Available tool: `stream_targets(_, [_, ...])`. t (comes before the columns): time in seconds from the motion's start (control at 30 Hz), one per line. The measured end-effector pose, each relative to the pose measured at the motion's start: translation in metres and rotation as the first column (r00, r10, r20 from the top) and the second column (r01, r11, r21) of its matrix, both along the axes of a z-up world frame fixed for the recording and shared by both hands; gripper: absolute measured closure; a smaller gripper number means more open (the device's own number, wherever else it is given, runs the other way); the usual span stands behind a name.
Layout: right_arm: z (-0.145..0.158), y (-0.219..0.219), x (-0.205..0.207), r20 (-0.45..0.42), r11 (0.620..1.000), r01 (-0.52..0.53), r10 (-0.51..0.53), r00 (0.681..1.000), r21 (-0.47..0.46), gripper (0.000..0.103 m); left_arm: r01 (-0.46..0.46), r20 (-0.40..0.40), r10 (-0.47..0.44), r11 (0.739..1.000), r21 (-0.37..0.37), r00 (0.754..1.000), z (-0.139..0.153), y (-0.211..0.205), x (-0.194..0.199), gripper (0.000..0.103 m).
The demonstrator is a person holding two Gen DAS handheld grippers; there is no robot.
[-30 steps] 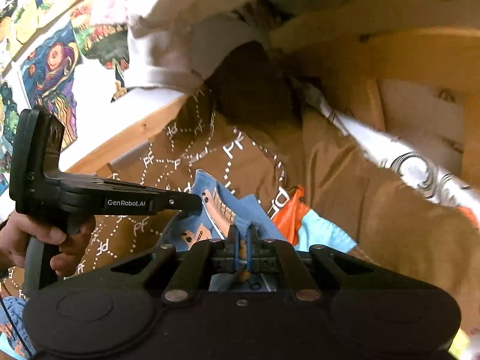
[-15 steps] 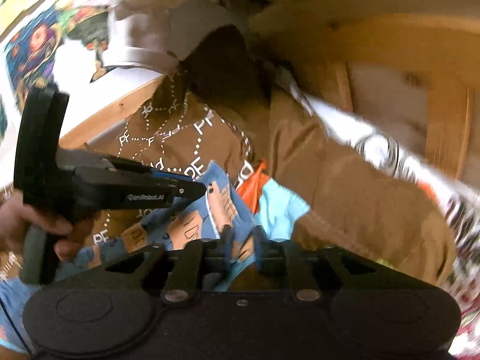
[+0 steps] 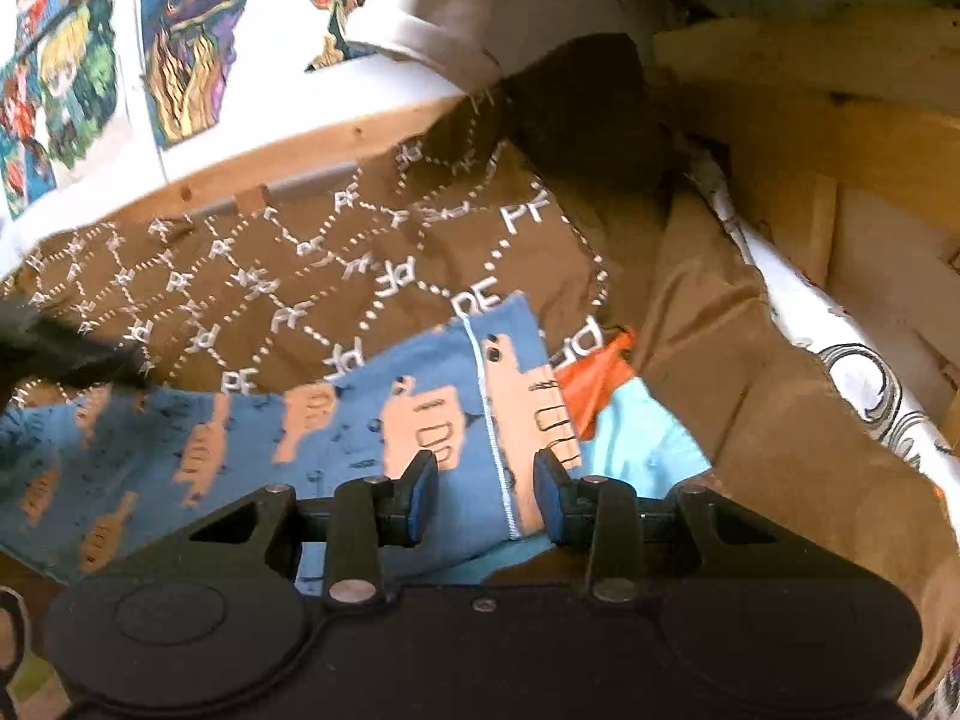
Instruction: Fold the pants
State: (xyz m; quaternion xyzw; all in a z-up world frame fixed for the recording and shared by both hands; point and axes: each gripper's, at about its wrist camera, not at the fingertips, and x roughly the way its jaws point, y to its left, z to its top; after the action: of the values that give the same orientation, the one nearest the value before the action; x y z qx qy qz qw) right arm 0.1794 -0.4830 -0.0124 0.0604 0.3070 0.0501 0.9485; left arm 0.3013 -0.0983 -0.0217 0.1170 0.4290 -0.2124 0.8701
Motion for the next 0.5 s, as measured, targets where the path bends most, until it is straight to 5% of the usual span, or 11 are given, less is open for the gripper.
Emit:
stream_targets(0.1, [0.0,0.008,0.004,-0.006,0.998,-0.002,0.001,1.0,-0.07,0.065,-0.154,-0.058,0.157,0.987,0.049,0.986,-0.023,0.061,-0.016,0.05])
stream_targets(0.17, [0.003,0.018,0.004,-0.007,0.991,-0.012,0.011,1.0,-0.136,0.054,-0.24,-0.083,0.246,0.968,0.076,0.966,-0.037,0.102,-0.026,0.049])
stream_targets(0.27, [0.01,0.032,0.006,-0.003,0.982,-0.044,0.044,0.999,-0.183,0.029,-0.209,-0.065,0.214,0.975,0.075,0.975,-0.032,0.138,-0.044,0.047])
stream_targets(0.37, [0.022,0.052,0.015,0.001,0.964,-0.141,0.145,0.989,-0.227,0.027,-0.173,0.018,0.172,0.982,0.075,0.985,-0.01,0.146,-0.046,0.036])
stream_targets(0.5, [0.03,0.098,0.043,-0.026,0.913,-0.332,0.336,0.942,-0.236,0.026,-0.169,0.076,0.17,0.985,-0.019,0.983,0.017,0.148,-0.005,0.036])
